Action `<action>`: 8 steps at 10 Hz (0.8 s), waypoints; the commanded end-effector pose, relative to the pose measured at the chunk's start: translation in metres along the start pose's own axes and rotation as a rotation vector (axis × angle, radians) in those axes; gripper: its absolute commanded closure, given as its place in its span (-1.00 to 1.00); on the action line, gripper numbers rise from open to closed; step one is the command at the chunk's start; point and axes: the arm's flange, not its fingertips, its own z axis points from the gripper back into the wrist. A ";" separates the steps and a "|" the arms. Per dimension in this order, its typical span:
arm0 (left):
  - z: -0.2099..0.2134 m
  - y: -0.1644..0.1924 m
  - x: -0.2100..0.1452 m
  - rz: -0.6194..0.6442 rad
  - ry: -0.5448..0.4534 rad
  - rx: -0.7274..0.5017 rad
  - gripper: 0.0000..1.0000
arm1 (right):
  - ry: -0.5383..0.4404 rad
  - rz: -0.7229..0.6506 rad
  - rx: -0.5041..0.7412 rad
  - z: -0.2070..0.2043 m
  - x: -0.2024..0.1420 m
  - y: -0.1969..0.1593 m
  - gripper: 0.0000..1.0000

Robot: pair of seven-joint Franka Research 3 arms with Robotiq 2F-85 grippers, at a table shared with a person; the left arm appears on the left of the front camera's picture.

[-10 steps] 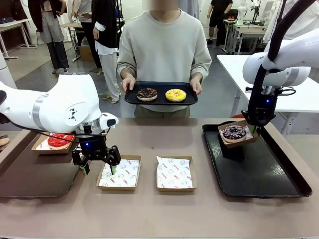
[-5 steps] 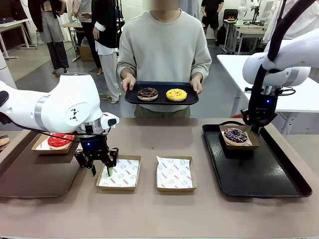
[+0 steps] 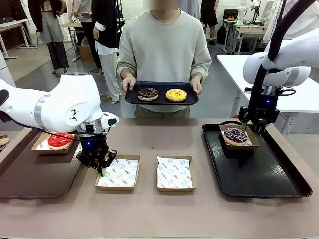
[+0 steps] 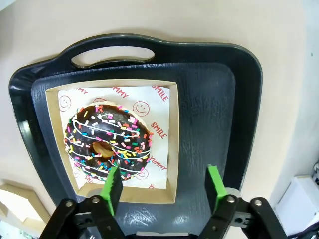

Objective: Individually package the donuts and arrange them on the tray.
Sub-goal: Place the picked Paper togo box on the Handle tray while simultaneously picking up another Paper togo box from the table with the other hand.

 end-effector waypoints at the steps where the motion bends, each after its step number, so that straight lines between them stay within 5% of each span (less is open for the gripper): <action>1: 0.002 -0.004 0.005 0.030 0.000 0.041 1.00 | 0.000 0.020 0.033 0.004 -0.002 -0.005 -1.00; 5: 0.025 0.000 0.006 0.044 0.009 0.010 1.00 | -0.041 0.039 0.123 0.023 -0.030 -0.027 -1.00; 8: 0.075 -0.001 0.006 0.030 -0.032 -0.013 1.00 | -0.113 0.101 0.463 0.061 -0.100 -0.088 -1.00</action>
